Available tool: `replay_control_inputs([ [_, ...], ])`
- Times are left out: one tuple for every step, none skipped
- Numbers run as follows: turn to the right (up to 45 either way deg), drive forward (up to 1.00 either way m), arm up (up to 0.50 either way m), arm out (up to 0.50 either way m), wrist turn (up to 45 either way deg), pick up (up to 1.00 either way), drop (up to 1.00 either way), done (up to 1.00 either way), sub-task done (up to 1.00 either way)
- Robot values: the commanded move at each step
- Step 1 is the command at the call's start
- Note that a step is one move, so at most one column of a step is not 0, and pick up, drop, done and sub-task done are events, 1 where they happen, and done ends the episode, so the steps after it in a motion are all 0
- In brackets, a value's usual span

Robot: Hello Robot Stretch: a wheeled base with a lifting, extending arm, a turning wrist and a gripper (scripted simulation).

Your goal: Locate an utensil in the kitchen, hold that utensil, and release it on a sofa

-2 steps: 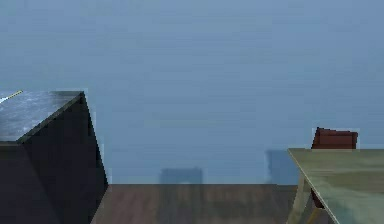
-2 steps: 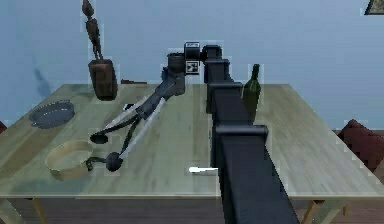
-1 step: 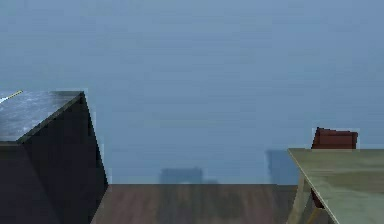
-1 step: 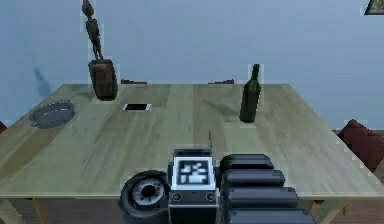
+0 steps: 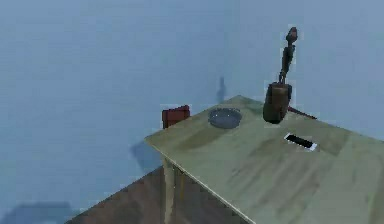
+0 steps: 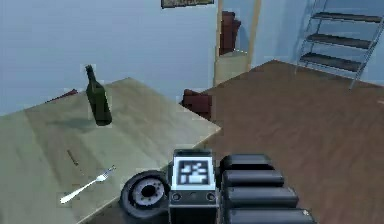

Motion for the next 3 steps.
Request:
replay_control_inputs([
  [45.0,0.00,0.00,0.00,0.0,0.00,0.00,0.00,0.00],
  [45.0,0.00,0.00,0.00,0.0,0.00,0.00,0.00,0.00],
  [42.0,0.00,0.00,0.00,0.0,0.00,0.00,0.00,0.00],
])
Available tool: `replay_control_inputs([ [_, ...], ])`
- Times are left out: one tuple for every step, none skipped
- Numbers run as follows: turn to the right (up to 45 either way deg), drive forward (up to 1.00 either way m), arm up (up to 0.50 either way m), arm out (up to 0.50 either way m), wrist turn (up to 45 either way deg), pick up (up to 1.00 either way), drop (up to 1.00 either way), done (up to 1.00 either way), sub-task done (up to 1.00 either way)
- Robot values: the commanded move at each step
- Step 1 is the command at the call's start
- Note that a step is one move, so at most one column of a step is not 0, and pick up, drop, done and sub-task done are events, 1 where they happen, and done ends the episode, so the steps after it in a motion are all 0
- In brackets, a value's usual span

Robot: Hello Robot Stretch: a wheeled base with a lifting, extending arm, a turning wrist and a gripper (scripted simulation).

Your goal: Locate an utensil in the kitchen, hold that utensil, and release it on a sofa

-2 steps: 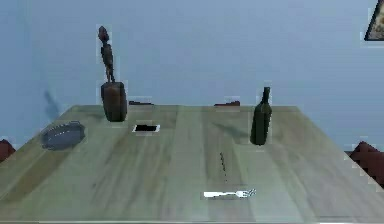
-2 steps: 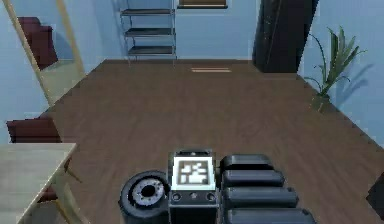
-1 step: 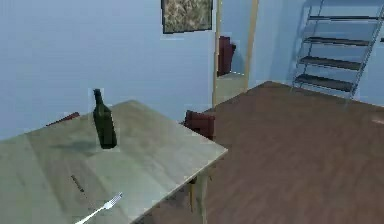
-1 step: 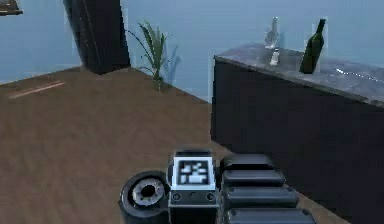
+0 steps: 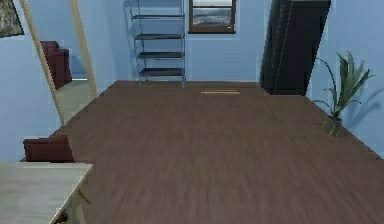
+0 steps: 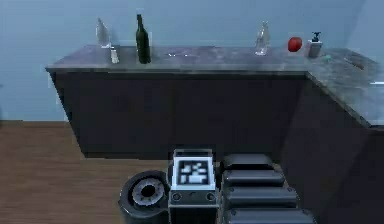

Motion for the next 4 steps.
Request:
replay_control_inputs([
  [0.0,1.00,0.00,0.00,0.0,0.00,0.00,0.00,0.00],
  [-21.0,0.00,0.00,0.00,0.0,0.00,0.00,0.00,0.00],
  [0.0,0.05,0.00,0.00,0.0,0.00,0.00,0.00,0.00],
  [-18.0,0.00,0.00,0.00,0.0,0.00,0.00,0.00,0.00],
])
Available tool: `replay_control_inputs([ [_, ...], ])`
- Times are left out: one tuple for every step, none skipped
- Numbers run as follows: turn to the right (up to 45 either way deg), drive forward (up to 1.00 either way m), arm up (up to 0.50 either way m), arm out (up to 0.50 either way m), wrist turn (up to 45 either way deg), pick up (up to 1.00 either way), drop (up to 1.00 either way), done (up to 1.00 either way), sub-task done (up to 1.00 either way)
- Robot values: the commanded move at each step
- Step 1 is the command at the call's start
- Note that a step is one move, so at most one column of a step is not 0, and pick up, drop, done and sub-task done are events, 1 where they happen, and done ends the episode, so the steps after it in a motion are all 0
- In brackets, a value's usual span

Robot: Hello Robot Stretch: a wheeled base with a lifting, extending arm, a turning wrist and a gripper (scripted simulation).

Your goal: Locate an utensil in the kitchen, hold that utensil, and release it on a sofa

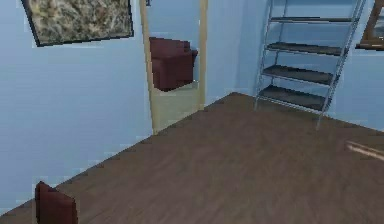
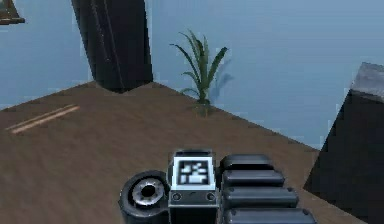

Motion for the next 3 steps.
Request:
replay_control_inputs([
  [0.0,1.00,0.00,0.00,0.0,0.00,0.00,0.00,0.00],
  [-3.0,0.00,0.00,0.00,0.0,0.00,0.00,0.00,0.00],
  [6.0,0.00,0.00,0.00,0.0,0.00,0.00,0.00,0.00],
])
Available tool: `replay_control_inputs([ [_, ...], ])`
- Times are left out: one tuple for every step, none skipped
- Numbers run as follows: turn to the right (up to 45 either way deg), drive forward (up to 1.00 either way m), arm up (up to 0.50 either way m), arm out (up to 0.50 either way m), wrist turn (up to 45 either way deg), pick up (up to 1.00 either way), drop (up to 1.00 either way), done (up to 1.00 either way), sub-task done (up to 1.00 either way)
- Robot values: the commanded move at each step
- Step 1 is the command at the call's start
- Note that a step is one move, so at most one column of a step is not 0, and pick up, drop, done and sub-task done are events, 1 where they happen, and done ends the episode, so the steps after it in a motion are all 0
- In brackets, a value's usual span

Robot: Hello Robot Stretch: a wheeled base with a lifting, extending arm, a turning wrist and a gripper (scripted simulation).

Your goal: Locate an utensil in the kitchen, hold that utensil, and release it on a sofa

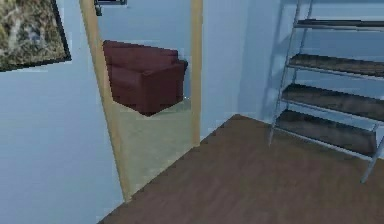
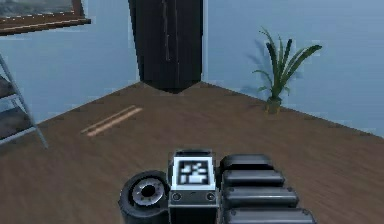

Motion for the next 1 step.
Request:
replay_control_inputs([
  [0.0,1.00,0.00,0.00,0.0,0.00,0.00,0.00,0.00],
])
